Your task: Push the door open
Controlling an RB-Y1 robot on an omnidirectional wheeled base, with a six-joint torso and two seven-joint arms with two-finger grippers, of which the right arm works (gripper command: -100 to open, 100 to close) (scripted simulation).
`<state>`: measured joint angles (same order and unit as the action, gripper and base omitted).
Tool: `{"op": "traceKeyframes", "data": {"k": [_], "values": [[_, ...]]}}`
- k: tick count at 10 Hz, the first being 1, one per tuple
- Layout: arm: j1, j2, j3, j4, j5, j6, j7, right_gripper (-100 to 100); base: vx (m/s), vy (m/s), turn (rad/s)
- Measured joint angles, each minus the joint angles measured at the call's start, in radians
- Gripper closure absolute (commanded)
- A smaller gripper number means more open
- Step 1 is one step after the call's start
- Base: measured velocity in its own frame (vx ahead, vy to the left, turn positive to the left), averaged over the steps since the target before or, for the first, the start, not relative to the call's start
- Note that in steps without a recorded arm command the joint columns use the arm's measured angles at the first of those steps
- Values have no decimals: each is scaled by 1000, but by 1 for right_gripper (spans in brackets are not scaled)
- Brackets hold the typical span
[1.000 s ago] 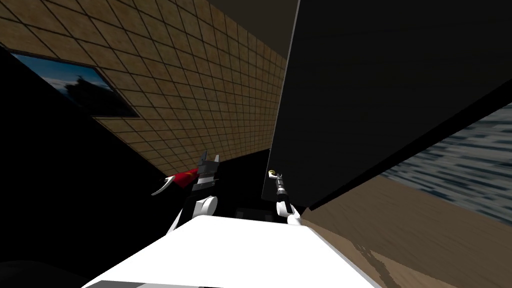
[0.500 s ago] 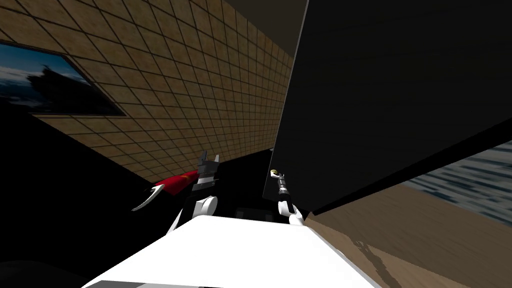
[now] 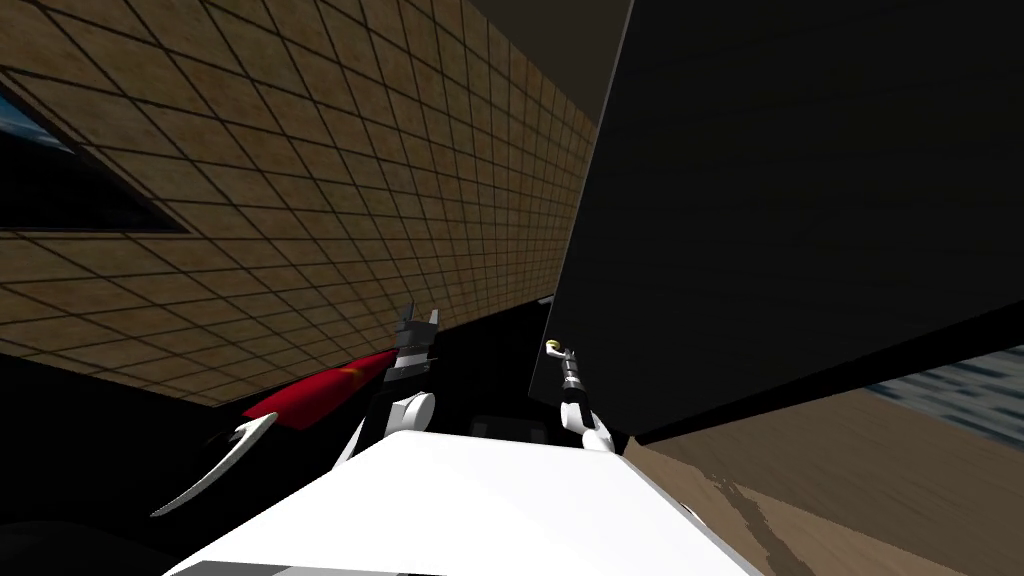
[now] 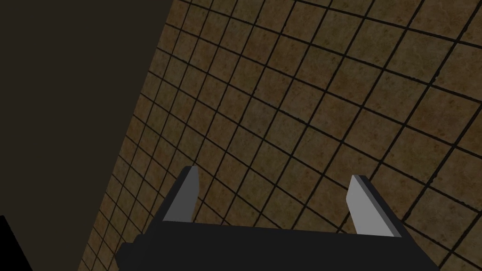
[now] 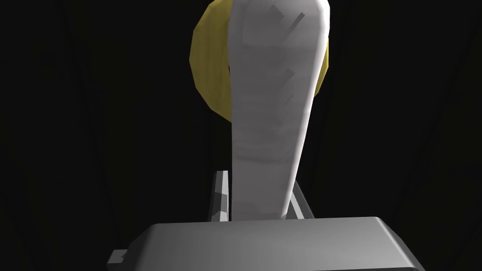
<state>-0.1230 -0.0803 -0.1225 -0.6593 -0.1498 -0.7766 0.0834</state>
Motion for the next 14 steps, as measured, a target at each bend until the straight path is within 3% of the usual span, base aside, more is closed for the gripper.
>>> {"op": "traceKeyframes", "data": {"k": [2,4,5,6,7,14], "values": [[-7,-1,-23,18,-12,-22,8,100,153,61,-49],[11,-1,-41,-22,-22,7,14,100,199,82,-85],[-6,-5,-55,13,-30,-7,16,100,185,69,-63],[-3,-5,-66,14,-36,-13,18,100,190,83,-55],[13,-2,-77,-14,-42,-2,23,100,188,90,-87],[5,-5,-143,11,-77,-21,37,100,150,48,-59]]}}
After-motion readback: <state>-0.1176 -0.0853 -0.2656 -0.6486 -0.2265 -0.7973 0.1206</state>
